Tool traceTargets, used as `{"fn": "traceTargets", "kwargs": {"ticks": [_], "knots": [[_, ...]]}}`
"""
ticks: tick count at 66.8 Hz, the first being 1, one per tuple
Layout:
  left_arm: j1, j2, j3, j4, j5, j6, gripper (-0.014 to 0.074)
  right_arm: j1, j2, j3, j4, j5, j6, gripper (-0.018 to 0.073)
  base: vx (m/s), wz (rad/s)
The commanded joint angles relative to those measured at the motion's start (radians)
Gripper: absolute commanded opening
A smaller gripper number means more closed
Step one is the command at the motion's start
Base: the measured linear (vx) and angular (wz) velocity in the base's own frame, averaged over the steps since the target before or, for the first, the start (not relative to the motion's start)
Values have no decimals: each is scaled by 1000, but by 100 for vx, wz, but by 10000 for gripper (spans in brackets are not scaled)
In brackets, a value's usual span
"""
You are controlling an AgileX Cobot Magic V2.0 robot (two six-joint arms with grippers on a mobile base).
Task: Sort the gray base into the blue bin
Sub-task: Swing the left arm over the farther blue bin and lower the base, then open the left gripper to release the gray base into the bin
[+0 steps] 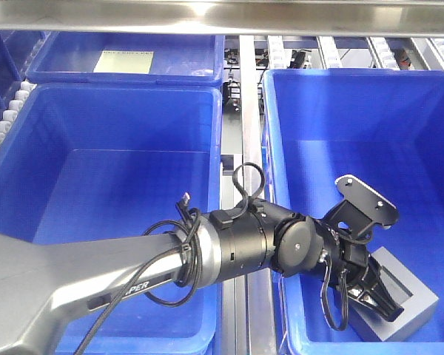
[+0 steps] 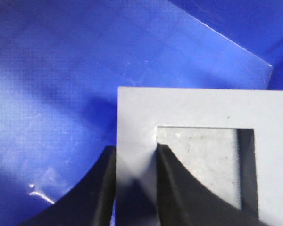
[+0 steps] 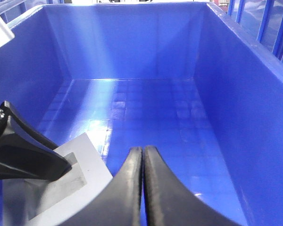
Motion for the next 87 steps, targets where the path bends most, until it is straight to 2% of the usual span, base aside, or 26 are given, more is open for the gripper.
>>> {"fn": "traceTargets", "kwargs": {"ticks": [1,7,13,24,31,43,59,67,71,81,87], "knots": [[-3,-67,-37,-20,-68,-7,241,-3,18,2,-5,-50,-12,-5,0,0],[-3,-67,-37,-20,-65,-7,325,-3,18,2,-5,-50,-12,-5,0,0],[-3,-67,-37,-20,-58,-7,372,-3,18,2,-5,-50,-12,-5,0,0],[-1,-90,-37,-21,-31,-15,368,-3,18,2,-5,-50,-12,-5,0,0],[-2,-122,-37,-21,-13,-15,292,-3,18,2,-5,-50,-12,-5,0,0],[-2,-182,-37,-12,14,-11,-1,-3,18,2,-5,-50,-12,-5,0,0],[-2,-254,-37,-4,67,-18,-8,-3,18,2,-5,-50,-12,-5,0,0],[-4,-292,-19,71,91,-99,-8,-3,18,2,-5,-50,-12,-5,0,0],[-5,-319,22,136,75,-174,-8,-3,18,2,-5,-50,-12,-5,0,0],[-13,-430,193,282,-25,-328,-8,-3,18,2,-5,-50,-12,-5,0,0],[-14,-516,305,310,-87,-392,-8,-3,18,2,-5,-50,-12,-5,0,0]]}}
